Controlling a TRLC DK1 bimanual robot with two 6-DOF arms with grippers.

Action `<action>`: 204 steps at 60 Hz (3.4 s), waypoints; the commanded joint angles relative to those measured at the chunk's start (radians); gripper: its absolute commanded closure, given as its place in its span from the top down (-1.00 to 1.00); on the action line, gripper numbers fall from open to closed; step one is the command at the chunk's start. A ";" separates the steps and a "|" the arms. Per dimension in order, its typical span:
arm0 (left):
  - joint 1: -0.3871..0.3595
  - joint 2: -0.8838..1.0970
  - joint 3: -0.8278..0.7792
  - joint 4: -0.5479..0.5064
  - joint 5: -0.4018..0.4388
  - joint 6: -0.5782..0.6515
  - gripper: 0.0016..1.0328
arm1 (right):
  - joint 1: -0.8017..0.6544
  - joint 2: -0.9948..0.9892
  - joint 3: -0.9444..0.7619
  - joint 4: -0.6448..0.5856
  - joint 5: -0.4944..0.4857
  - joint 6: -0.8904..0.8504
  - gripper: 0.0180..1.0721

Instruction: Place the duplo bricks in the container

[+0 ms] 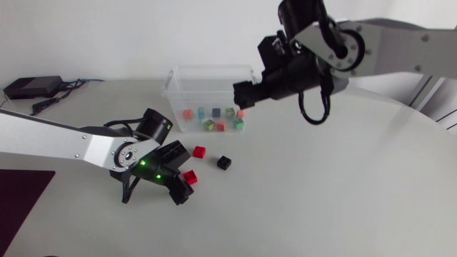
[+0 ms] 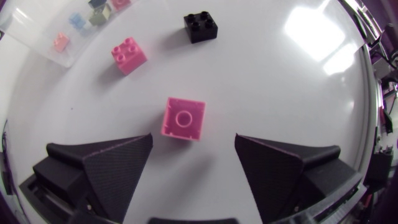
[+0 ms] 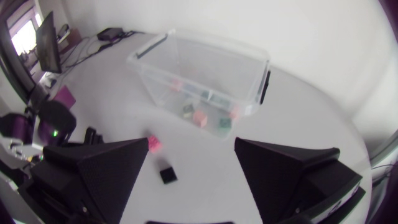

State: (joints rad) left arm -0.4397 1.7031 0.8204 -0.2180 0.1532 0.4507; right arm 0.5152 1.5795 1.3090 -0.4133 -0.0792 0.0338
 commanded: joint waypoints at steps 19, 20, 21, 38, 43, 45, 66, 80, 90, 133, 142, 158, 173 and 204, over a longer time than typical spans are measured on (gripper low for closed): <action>0.009 0.112 0.077 0.046 0.006 0.111 0.14 | 0.086 -0.065 -0.356 0.105 -0.059 -0.244 0.91; 0.009 0.113 0.077 0.046 0.006 0.109 0.08 | 0.089 -0.058 -0.356 0.105 -0.056 -0.255 0.91; 0.010 0.113 0.079 0.046 0.006 0.109 0.00 | 0.089 -0.050 -0.359 0.114 -0.053 -0.259 0.91; 0.032 0.059 0.095 -0.003 0.029 0.100 -0.52 | 0.085 0.143 -0.269 0.123 -0.125 -0.314 0.91; 0.032 -0.005 0.102 -0.047 0.046 0.097 -0.52 | 0.078 0.218 -0.226 0.125 -0.136 -0.321 0.91; 0.032 -0.026 0.108 -0.064 0.048 0.095 -0.52 | 0.077 0.241 -0.208 0.123 -0.136 -0.321 0.91; 0.079 -0.192 0.250 -0.181 0.108 0.023 -0.52 | 0.075 0.453 -0.022 0.107 -0.125 -0.325 0.90; 0.111 -0.181 0.405 -0.244 0.129 -0.018 -0.52 | 0.059 0.521 0.096 0.001 -0.097 -0.357 0.59; 0.114 -0.157 0.474 -0.265 0.129 -0.035 -0.52 | 0.048 0.554 0.168 -0.076 -0.093 -0.396 0.23; 0.153 -0.042 0.680 -0.310 0.135 -0.075 -0.52 | 0.074 0.639 0.332 -0.311 -0.085 -0.445 0.88; 0.167 -0.011 0.721 -0.319 0.137 -0.075 -0.52 | 0.080 0.660 0.368 -0.326 -0.085 -0.440 0.87; 0.179 0.044 0.769 -0.320 0.143 -0.081 -0.52 | 0.095 0.725 0.484 -0.444 -0.087 -0.448 0.63; 0.199 0.081 0.812 -0.320 0.146 -0.095 -0.52 | 0.112 0.757 0.481 -0.415 -0.085 -0.448 -0.36; 0.210 0.217 0.987 -0.276 0.137 -0.231 -0.52 | 0.039 0.378 0.185 -0.314 -0.149 -0.416 -0.40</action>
State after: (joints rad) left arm -0.2420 1.8835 1.7508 -0.5030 0.2871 0.2596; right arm 0.5659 2.0293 1.5341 -0.7292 -0.2134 -0.3927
